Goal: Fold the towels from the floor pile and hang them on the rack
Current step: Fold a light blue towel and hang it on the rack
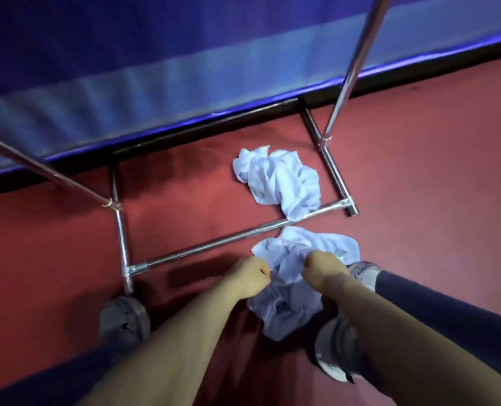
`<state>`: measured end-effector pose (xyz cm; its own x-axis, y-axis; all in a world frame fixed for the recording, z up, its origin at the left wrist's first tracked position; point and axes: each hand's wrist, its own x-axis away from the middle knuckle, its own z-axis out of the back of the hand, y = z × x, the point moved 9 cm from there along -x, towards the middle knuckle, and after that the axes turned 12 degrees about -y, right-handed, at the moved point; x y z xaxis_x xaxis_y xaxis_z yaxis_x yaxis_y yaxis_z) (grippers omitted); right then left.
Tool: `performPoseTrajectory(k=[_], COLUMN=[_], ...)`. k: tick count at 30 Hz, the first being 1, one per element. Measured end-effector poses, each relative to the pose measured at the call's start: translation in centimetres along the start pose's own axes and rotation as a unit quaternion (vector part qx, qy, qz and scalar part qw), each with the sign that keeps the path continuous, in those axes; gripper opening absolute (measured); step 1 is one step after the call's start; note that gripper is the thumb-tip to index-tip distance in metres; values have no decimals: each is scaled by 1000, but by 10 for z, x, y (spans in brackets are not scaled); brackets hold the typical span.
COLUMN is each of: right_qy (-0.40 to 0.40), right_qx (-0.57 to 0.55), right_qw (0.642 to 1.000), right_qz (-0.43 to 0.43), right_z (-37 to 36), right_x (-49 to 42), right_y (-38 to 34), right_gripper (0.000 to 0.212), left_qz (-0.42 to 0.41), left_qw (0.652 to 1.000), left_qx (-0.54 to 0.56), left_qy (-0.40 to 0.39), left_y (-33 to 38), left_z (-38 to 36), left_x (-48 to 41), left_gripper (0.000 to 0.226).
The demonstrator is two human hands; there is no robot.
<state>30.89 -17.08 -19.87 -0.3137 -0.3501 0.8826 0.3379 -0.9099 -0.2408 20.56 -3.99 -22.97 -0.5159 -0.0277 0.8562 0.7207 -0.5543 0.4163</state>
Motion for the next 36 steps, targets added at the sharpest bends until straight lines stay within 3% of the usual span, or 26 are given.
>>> performPoseTrajectory(k=[6, 10, 15, 19, 22, 27, 30, 32, 34, 36], right_qy=[-3, -33, -87, -97, -78, -1, 79, 130, 181, 236], right_qx=[-65, 7, 50, 69, 63, 4, -154, -248, -273, -271], right_qw=[998, 999, 995, 993, 995, 997, 978, 947, 925, 906], right_qz=[0, 26, 18, -16, -5, 72, 120, 154, 190, 224], right_z=[-18, -48, -70, -62, -44, -5, 28, 56, 82, 108], right_x=[-47, -66, -73, -59, -42, 19, 62, 96, 131, 171], right_y=[5, -11, -10, -12, -22, -57, -73, -85, -100, -115], right_gripper=[43, 68, 41, 53, 48, 27, 20, 30, 34, 34], left_qz=[51, 44, 74, 59, 32, -13, -33, -51, -68, -73], left_qw=[998, 991, 984, 984, 984, 977, 980, 981, 983, 984], left_qx=[19, 122, 152, 169, 169, 204, 190, 180, 151, 125], left_qy=[-32, -43, -63, -7, 48, 59, 36, 47, 77, 106], left_y=[-13, -17, -22, -22, -10, 8, 14, 25, 31, 34], left_z=[-30, -45, -69, -56, -29, 8, 18, 29, 41, 54], left_x=[-55, -78, -74, -47, -19, 29, 62, 98, 129, 161], left_gripper=[10, 36, 26, 35, 11, 8, 35, 26, 9, 6])
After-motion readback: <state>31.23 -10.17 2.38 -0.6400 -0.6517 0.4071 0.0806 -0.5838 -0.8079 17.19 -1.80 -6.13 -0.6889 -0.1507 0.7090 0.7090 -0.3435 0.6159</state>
